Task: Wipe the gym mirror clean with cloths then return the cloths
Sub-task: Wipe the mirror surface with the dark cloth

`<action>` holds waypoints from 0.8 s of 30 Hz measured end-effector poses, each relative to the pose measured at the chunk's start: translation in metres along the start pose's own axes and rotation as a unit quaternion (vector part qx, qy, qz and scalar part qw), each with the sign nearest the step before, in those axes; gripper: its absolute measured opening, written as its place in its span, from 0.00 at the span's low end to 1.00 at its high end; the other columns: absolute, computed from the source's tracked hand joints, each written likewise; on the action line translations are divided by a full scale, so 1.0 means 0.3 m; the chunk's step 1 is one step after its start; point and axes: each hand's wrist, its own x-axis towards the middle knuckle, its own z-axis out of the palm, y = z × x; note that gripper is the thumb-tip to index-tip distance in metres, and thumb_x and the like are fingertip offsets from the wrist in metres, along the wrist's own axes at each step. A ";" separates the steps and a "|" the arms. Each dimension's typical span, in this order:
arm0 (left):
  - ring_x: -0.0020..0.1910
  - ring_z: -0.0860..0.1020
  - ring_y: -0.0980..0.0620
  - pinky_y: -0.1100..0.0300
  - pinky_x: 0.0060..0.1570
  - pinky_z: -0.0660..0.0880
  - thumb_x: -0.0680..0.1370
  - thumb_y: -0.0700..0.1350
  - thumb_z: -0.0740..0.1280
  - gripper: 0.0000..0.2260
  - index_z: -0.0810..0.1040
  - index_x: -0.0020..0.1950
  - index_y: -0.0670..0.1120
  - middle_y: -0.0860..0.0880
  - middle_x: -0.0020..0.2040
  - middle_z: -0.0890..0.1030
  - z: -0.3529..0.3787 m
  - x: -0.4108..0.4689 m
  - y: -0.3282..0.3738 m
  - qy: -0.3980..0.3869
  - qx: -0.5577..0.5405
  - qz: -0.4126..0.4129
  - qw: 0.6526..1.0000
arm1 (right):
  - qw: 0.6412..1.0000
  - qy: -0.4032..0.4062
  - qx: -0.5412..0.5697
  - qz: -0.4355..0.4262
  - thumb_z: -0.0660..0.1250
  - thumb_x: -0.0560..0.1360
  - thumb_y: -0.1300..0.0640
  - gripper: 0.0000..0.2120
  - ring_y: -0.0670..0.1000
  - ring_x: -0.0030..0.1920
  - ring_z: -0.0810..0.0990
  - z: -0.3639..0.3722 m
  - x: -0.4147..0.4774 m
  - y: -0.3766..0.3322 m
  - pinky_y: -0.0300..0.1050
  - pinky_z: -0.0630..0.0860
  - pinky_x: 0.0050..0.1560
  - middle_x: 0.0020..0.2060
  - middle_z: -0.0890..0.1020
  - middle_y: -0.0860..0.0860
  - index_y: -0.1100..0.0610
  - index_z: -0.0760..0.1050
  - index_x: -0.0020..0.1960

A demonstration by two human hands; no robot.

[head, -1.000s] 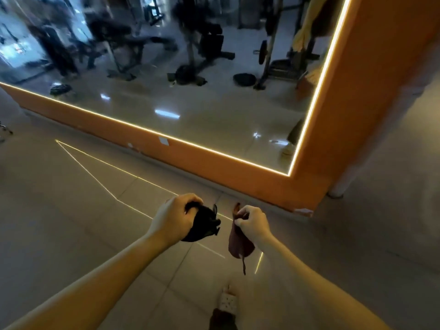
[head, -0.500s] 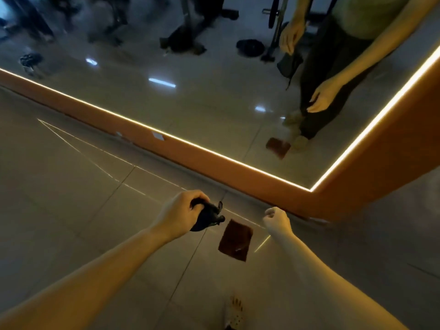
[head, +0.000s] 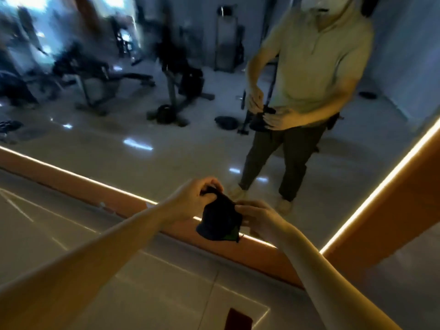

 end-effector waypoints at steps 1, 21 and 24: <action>0.48 0.84 0.49 0.44 0.56 0.82 0.80 0.33 0.68 0.18 0.80 0.51 0.58 0.52 0.44 0.85 -0.052 0.022 0.009 0.009 -0.009 0.015 1.000 | 1.000 0.019 -0.004 -0.016 0.71 0.77 0.54 0.13 0.61 0.55 0.83 0.026 0.016 -0.041 0.49 0.81 0.53 0.52 0.84 0.63 0.60 0.84 0.57; 0.48 0.85 0.48 0.58 0.46 0.83 0.78 0.36 0.75 0.17 0.77 0.63 0.46 0.41 0.54 0.85 -0.599 0.277 0.449 0.000 -0.130 0.090 0.987 | 0.953 0.244 0.058 -0.172 0.68 0.82 0.58 0.10 0.56 0.51 0.87 0.311 0.140 -0.676 0.51 0.83 0.51 0.53 0.88 0.56 0.60 0.82 0.61; 0.46 0.85 0.50 0.61 0.42 0.83 0.77 0.33 0.74 0.18 0.77 0.66 0.41 0.41 0.55 0.84 -0.635 0.310 0.552 -0.040 -0.162 0.065 0.984 | 0.956 0.218 0.055 -0.189 0.68 0.83 0.57 0.13 0.59 0.59 0.85 0.252 0.120 -0.800 0.57 0.81 0.62 0.57 0.86 0.58 0.60 0.80 0.65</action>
